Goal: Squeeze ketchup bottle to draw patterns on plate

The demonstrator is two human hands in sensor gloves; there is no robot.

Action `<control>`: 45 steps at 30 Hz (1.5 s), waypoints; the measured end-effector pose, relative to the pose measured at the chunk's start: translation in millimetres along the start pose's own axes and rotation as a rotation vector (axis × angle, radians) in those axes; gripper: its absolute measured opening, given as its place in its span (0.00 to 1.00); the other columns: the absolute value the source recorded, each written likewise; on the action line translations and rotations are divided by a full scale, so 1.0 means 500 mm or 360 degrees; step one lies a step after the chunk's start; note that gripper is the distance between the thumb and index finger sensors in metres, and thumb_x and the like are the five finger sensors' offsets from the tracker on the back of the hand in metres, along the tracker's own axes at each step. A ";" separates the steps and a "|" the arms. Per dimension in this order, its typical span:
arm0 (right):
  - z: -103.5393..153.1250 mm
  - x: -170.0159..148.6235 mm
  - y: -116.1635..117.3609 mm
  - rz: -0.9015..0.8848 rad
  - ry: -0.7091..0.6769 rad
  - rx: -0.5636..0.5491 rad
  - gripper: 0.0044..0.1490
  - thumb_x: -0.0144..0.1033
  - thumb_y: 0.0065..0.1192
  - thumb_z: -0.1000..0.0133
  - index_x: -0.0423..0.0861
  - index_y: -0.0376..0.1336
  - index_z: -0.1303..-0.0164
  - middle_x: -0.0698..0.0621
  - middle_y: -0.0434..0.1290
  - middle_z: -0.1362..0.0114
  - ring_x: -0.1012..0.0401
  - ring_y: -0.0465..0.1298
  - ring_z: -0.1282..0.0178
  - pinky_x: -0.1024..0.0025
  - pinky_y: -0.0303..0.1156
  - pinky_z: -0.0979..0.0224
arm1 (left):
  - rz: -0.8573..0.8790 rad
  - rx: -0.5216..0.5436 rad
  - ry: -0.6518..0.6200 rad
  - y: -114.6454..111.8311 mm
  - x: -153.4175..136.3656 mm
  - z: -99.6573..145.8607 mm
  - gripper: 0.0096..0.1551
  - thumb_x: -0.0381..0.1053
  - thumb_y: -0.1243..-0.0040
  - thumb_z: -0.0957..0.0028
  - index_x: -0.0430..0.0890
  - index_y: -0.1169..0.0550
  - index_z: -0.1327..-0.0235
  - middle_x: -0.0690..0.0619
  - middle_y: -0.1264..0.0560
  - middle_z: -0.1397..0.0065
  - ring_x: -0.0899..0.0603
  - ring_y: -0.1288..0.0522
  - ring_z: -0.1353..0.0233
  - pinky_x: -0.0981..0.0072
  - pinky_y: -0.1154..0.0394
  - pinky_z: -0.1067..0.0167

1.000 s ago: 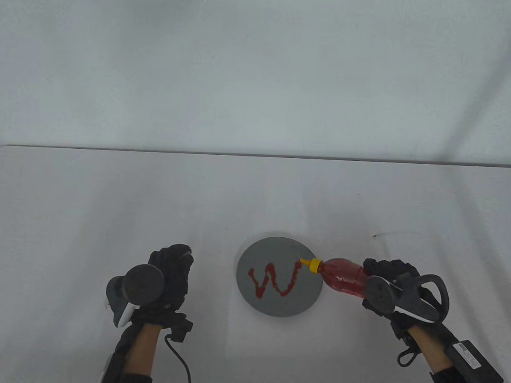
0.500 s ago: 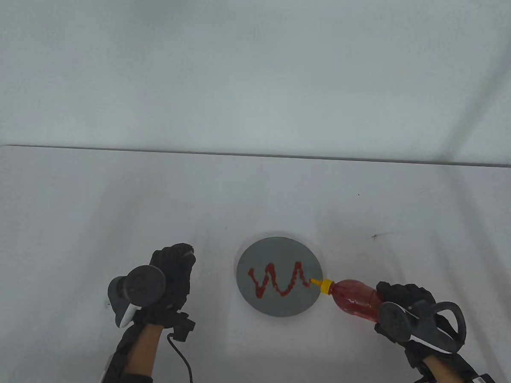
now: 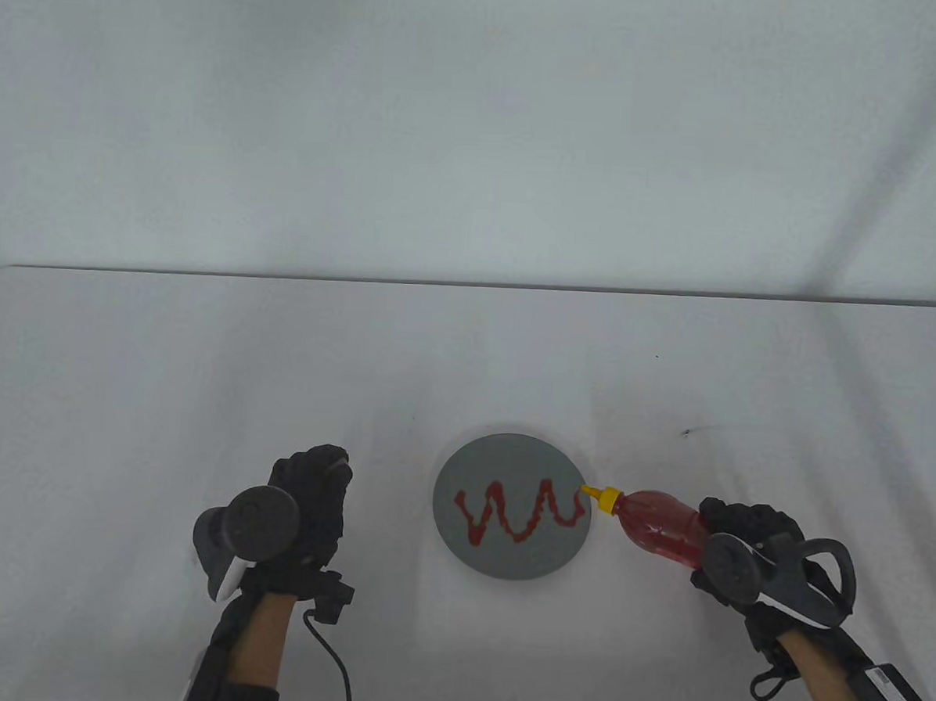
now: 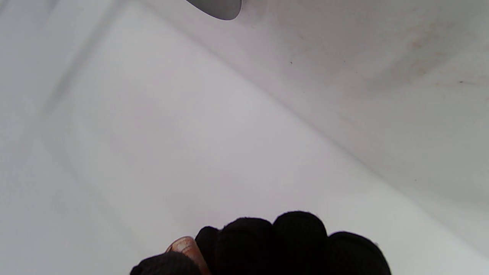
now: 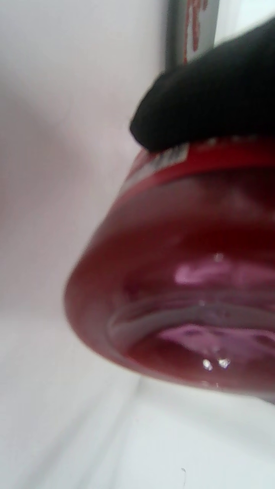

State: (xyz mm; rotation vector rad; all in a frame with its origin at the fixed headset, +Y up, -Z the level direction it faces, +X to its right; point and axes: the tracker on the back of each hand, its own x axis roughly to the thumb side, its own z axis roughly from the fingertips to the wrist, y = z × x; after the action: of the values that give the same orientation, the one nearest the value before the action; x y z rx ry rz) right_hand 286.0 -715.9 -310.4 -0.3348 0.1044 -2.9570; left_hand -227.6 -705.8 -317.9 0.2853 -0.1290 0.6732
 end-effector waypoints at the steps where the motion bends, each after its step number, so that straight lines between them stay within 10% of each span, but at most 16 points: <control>1: -0.001 -0.002 0.002 -0.0018 -0.0007 -0.0022 0.56 0.56 0.91 0.58 0.47 0.61 0.25 0.40 0.76 0.30 0.45 0.75 0.36 0.38 0.72 0.28 | 0.0002 0.0001 0.0000 0.000 0.000 0.000 0.29 0.55 0.56 0.41 0.40 0.31 0.33 0.45 0.25 0.39 0.40 0.26 0.35 0.37 0.30 0.35; 28: 0.011 -0.033 -0.017 -0.0645 0.0086 -0.0237 0.62 0.62 0.87 0.55 0.43 0.57 0.21 0.37 0.72 0.26 0.43 0.73 0.33 0.35 0.70 0.29 | 0.0085 -0.0210 -0.0031 -0.028 0.037 -0.004 0.29 0.54 0.55 0.41 0.39 0.32 0.33 0.45 0.25 0.39 0.40 0.26 0.35 0.37 0.29 0.36; 45: 0.023 -0.045 -0.005 -0.1510 0.0058 -0.0340 0.62 0.61 0.86 0.53 0.43 0.55 0.20 0.37 0.70 0.23 0.42 0.72 0.30 0.34 0.68 0.28 | 0.0293 -0.0342 -0.0182 -0.072 0.221 -0.052 0.28 0.56 0.54 0.39 0.41 0.28 0.34 0.46 0.23 0.40 0.40 0.24 0.37 0.38 0.28 0.37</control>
State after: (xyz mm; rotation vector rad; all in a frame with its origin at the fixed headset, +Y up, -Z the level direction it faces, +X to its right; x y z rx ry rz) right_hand 310.0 -710.2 -303.8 -0.4550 0.3553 -3.9025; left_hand -118.4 -658.9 -327.5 0.1054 -0.3376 0.8186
